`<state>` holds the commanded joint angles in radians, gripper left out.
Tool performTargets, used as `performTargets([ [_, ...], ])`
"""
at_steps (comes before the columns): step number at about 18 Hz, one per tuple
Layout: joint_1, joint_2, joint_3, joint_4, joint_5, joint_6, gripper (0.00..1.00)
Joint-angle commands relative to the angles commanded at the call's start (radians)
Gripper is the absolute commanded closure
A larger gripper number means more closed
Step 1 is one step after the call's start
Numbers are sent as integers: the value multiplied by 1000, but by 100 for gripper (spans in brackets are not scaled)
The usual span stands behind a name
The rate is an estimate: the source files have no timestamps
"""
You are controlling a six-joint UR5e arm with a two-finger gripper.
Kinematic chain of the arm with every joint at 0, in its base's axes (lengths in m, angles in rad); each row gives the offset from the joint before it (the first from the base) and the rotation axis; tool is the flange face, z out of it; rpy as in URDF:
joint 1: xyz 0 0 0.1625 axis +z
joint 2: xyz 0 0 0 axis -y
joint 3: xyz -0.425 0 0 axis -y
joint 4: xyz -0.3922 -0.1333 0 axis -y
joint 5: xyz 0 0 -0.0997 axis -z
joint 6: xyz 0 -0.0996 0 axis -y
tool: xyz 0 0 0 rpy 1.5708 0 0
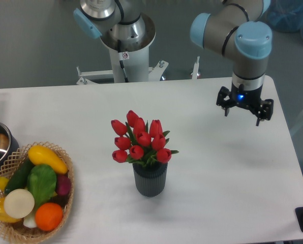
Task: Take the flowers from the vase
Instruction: 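Move the open gripper toward the red tulip bouquet above the vase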
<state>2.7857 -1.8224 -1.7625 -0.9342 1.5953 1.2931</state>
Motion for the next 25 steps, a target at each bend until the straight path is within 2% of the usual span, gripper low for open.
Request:
performTargets([
  [3, -31, 24, -34, 15, -41, 2, 0],
  [6, -38, 60, -71, 37, -155, 9, 0],
  [13, -60, 135, -110, 37, -380, 11, 0],
  [17, -51, 137, -117, 31, -546, 12, 0],
  [25, -58, 135, -101, 35, -558, 3, 0],
])
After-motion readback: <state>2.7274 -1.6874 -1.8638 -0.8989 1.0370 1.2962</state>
